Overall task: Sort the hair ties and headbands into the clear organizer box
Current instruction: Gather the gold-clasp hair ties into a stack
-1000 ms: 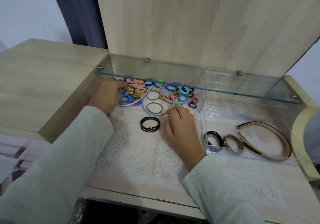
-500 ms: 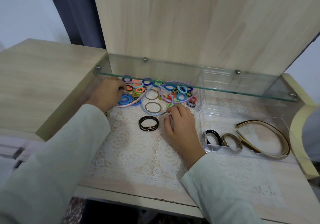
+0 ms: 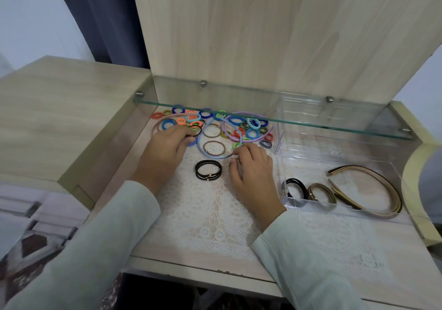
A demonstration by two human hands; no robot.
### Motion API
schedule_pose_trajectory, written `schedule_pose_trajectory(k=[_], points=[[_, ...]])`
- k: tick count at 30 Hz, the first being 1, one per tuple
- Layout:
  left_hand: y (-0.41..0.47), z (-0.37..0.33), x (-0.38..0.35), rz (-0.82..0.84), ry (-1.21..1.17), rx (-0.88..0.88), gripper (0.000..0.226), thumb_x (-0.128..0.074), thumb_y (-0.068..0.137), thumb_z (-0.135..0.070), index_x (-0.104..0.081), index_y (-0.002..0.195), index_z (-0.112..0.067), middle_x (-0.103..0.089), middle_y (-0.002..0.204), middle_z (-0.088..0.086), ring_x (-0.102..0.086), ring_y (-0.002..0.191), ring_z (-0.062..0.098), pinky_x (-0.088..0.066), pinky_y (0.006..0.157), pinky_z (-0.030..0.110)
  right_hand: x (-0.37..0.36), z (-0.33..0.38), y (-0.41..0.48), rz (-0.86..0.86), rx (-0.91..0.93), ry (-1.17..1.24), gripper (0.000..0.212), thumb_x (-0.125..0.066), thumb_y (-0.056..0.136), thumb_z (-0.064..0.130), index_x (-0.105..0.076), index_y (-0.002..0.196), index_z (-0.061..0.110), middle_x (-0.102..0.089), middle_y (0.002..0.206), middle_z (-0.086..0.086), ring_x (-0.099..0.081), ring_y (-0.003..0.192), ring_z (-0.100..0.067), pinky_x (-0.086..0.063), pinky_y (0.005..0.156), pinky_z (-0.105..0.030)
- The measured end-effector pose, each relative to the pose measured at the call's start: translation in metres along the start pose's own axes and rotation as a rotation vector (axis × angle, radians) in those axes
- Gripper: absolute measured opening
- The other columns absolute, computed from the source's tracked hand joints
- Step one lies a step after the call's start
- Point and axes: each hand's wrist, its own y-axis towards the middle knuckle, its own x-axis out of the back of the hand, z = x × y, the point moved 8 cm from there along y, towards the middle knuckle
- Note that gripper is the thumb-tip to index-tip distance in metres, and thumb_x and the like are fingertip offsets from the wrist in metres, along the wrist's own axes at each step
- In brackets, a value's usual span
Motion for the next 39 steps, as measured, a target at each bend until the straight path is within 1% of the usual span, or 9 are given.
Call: schedule_pose_trajectory(k=[1,3,5,9,13,30,35,37,39], points=[[-0.005,-0.008,-0.001,0.001,-0.001,-0.038,0.016,-0.06,0.096,-0.015,-0.069,0.103,-0.005,-0.07,0.098,0.007,-0.059,0.091,0.015,-0.037,0.087,0.009,0.0,0.0,0.0,0.0,-0.002,-0.001,0.022,-0.044,0.091,0.026,-0.058,0.103,0.015,-0.055,0.104,-0.001,-0.049,0.098,-0.019,-0.038,0.083,-0.035],[-0.014,-0.022,-0.004,0.001,0.012,-0.125,0.019,-0.059,0.097,-0.019,-0.071,0.103,-0.004,-0.071,0.096,0.006,-0.064,0.09,0.019,-0.048,0.086,0.024,0.001,0.0,-0.001,0.0,-0.002,-0.005,0.023,-0.043,0.091,0.027,-0.058,0.103,0.015,-0.056,0.105,-0.001,-0.049,0.098,-0.02,-0.039,0.084,-0.036],[-0.024,-0.035,-0.008,-0.009,0.025,-0.163,0.02,-0.058,0.097,-0.018,-0.072,0.101,-0.004,-0.072,0.096,0.006,-0.065,0.09,0.021,-0.051,0.083,0.034,0.002,0.001,-0.001,-0.005,-0.002,-0.009,0.022,-0.045,0.091,0.026,-0.058,0.103,0.014,-0.056,0.105,-0.001,-0.049,0.098,-0.02,-0.039,0.083,-0.036],[-0.04,-0.047,-0.019,0.039,0.02,-0.168,0.026,-0.054,0.097,-0.025,-0.073,0.1,-0.007,-0.072,0.095,0.004,-0.066,0.087,0.022,-0.048,0.081,0.033,0.002,0.0,0.0,-0.012,-0.01,-0.009,0.017,-0.048,0.091,0.024,-0.059,0.101,0.015,-0.056,0.104,-0.001,-0.049,0.097,-0.021,-0.039,0.081,-0.036],[-0.045,-0.051,-0.018,0.028,0.024,-0.178,0.025,-0.053,0.095,-0.022,-0.074,0.098,-0.008,-0.072,0.094,0.002,-0.063,0.087,0.019,-0.044,0.082,0.028,0.001,0.0,0.0,-0.005,-0.009,-0.024,0.02,-0.046,0.091,0.026,-0.058,0.101,0.015,-0.056,0.104,-0.001,-0.049,0.098,-0.021,-0.039,0.082,-0.037],[-0.05,-0.052,-0.026,0.048,0.019,-0.188,0.026,-0.055,0.095,-0.025,-0.074,0.104,-0.01,-0.072,0.098,0.002,-0.064,0.09,0.018,-0.048,0.084,0.027,0.001,0.0,-0.002,-0.013,-0.013,-0.052,0.02,-0.049,0.089,0.024,-0.059,0.102,0.013,-0.057,0.105,-0.003,-0.051,0.099,-0.023,-0.041,0.083,-0.038],[-0.046,-0.052,-0.023,0.06,0.06,-0.162,0.026,-0.054,0.1,-0.029,-0.071,0.116,-0.016,-0.07,0.11,-0.004,-0.065,0.101,0.014,-0.051,0.084,0.034,0.001,0.003,-0.002,0.001,-0.007,-0.052,0.023,-0.046,0.089,0.027,-0.059,0.103,0.014,-0.057,0.107,-0.003,-0.051,0.1,-0.023,-0.04,0.084,-0.037],[-0.042,-0.052,-0.017,0.01,0.093,-0.154,0.028,-0.051,0.101,-0.028,-0.07,0.118,-0.018,-0.069,0.115,-0.004,-0.063,0.108,0.014,-0.049,0.089,0.036,0.002,0.003,-0.002,0.014,-0.012,-0.045,0.026,-0.047,0.089,0.028,-0.059,0.107,0.014,-0.057,0.111,-0.003,-0.051,0.104,-0.023,-0.04,0.086,-0.038],[-0.039,-0.042,-0.016,-0.034,0.134,-0.088,0.032,-0.045,0.102,-0.028,-0.068,0.122,-0.018,-0.066,0.123,0.0,-0.06,0.116,0.018,-0.046,0.096,0.04,0.0,0.002,-0.002,0.045,-0.023,-0.028,0.033,-0.047,0.089,0.029,-0.057,0.117,0.014,-0.055,0.121,-0.005,-0.05,0.112,-0.024,-0.04,0.092,-0.04]])
